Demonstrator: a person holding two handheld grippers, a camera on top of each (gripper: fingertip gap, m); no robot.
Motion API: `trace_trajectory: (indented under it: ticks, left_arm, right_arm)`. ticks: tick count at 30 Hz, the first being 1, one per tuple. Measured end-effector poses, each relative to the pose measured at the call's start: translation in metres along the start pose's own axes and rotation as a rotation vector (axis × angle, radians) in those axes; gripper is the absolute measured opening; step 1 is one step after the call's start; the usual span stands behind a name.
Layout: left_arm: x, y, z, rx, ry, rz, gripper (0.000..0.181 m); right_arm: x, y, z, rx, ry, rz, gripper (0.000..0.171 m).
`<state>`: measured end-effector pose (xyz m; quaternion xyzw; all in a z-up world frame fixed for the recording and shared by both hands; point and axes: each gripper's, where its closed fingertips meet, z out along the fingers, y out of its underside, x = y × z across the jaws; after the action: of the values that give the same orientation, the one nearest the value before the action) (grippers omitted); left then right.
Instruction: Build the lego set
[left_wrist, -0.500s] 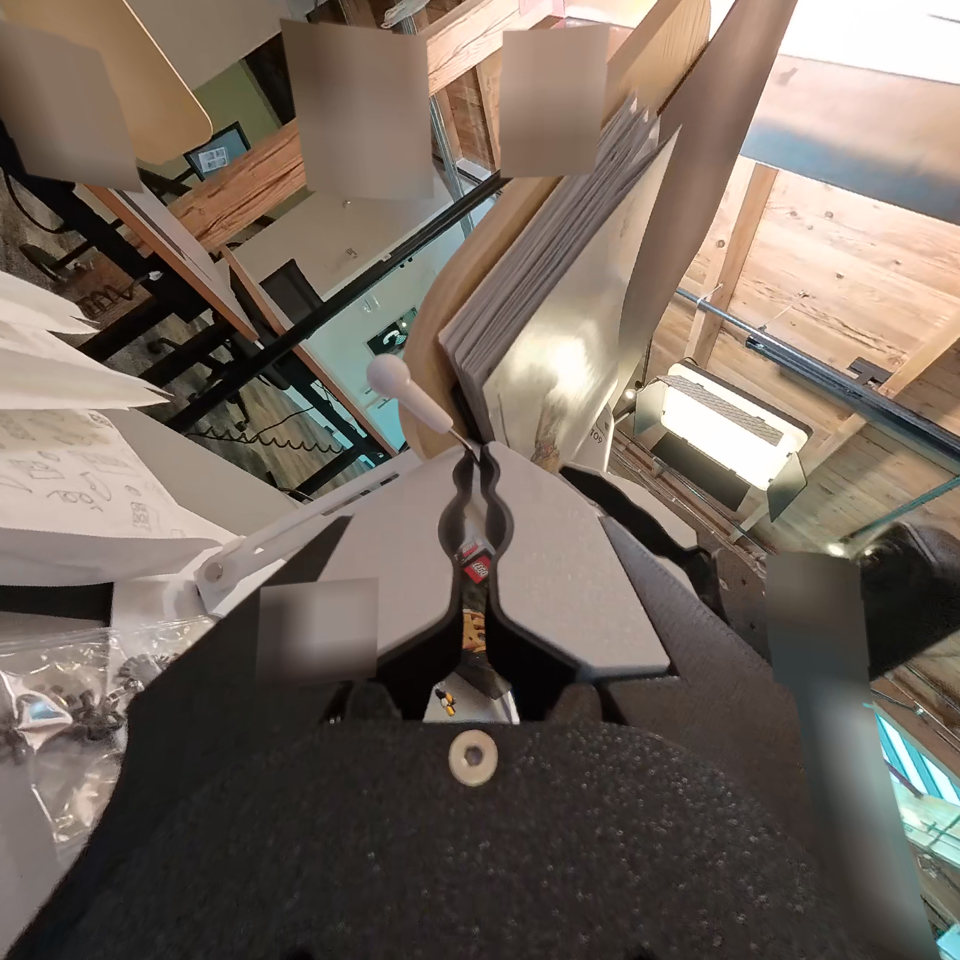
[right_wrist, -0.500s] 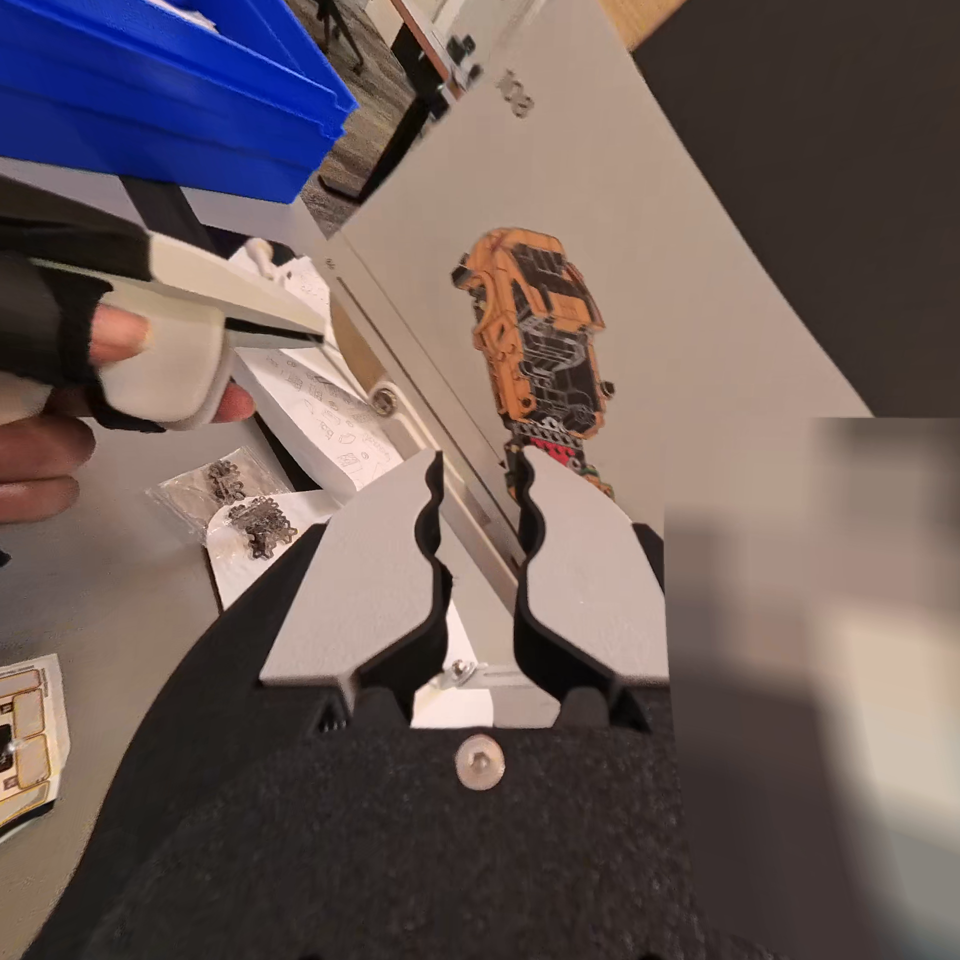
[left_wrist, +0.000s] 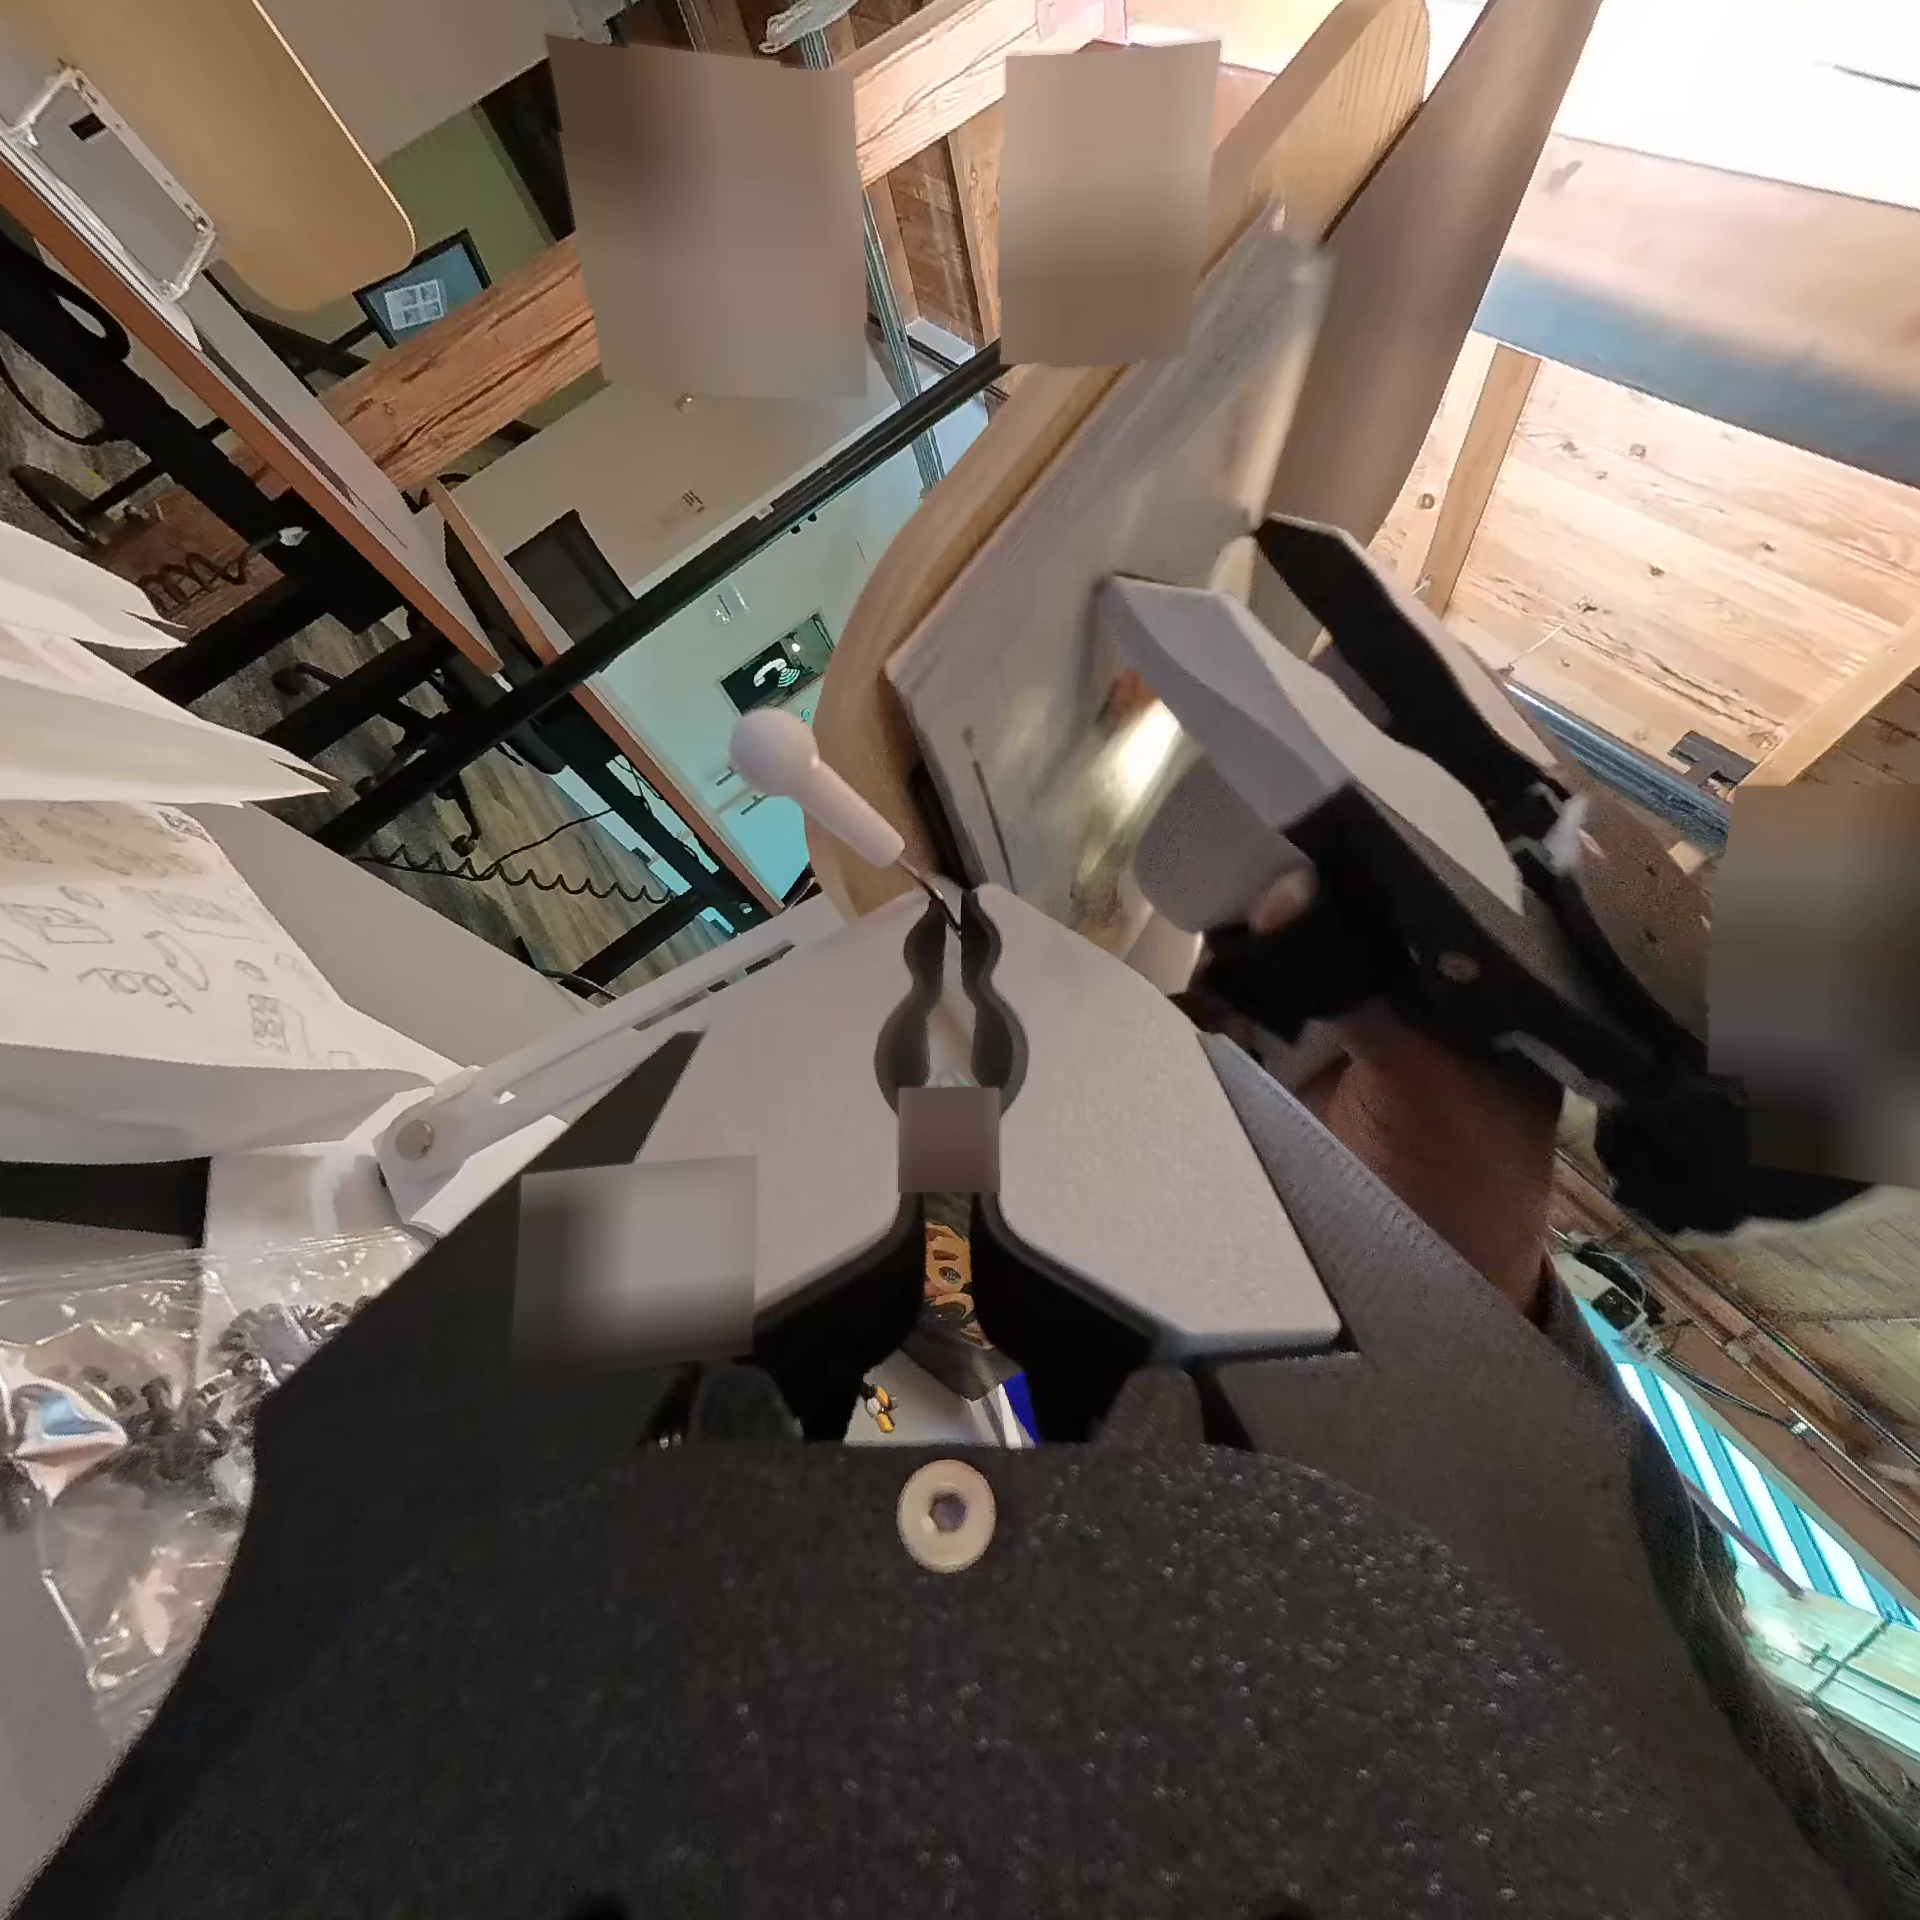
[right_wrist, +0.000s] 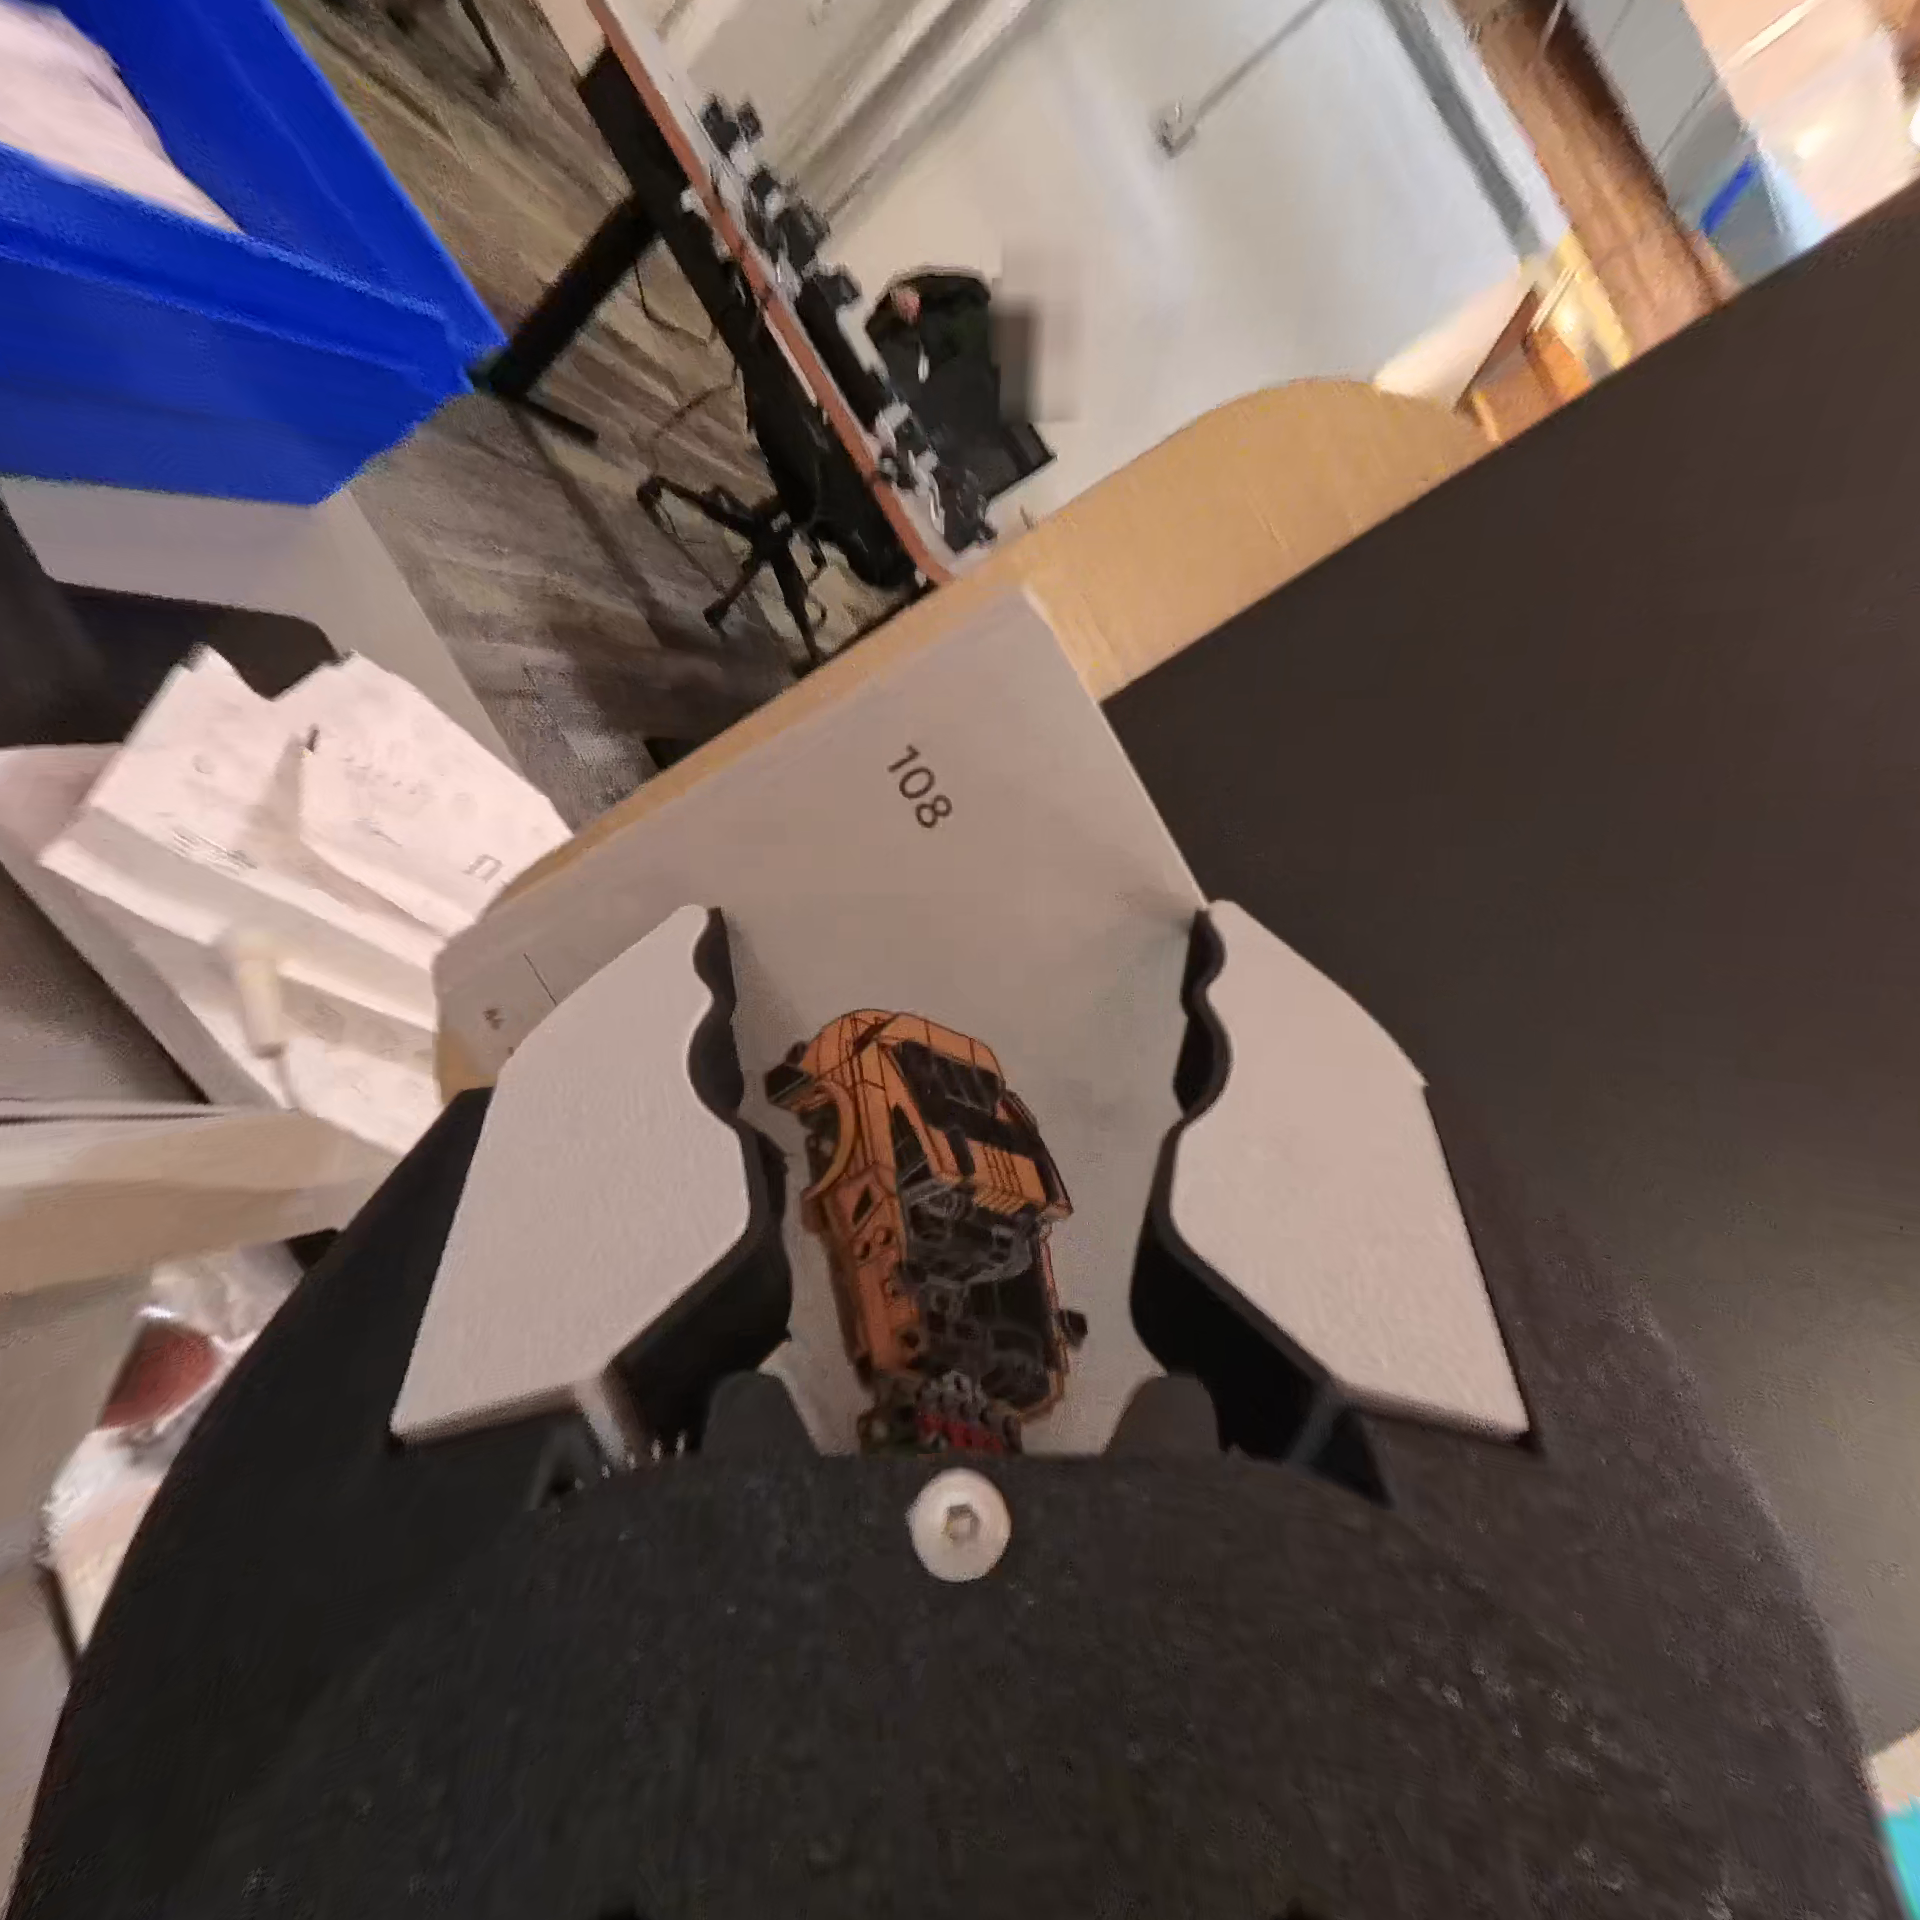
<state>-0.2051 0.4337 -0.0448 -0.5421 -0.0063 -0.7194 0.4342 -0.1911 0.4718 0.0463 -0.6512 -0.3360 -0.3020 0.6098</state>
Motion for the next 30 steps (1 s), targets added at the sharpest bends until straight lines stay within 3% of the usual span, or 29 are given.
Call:
trace_trajectory:
  ticks: [2, 5, 8, 11, 21, 30]
  left_arm:
    - [0.001, 0.000, 0.000, -0.004, 0.001, -0.004, 0.003]
    - [0.001, 0.000, 0.000, -0.006, 0.000, 0.000, 0.003]
    - [0.000, 0.000, -0.001, -0.006, 0.005, -0.017, 0.003]
    - [0.001, 0.000, -0.001, -0.008, 0.005, -0.014, 0.003]
    - [0.001, 0.000, -0.002, -0.014, 0.010, -0.023, 0.003]
    - [0.001, 0.001, -0.003, -0.009, 0.010, -0.019, 0.003]
  right_arm:
    - [0.002, 0.003, 0.007, -0.015, -0.008, 0.009, 0.080]
    - [0.003, 0.003, 0.003, -0.001, 0.005, 0.008, 0.052]
    - [0.007, 0.006, 0.001, -0.006, -0.002, 0.038, 0.043]
    - [0.017, 0.011, -0.005, -0.003, 0.010, 0.094, 0.021]
    - [0.055, 0.022, -0.075, 0.231, -0.044, 0.384, 0.018]
    - [0.102, 0.074, -0.154, 0.425, -0.106, 0.462, 0.018]
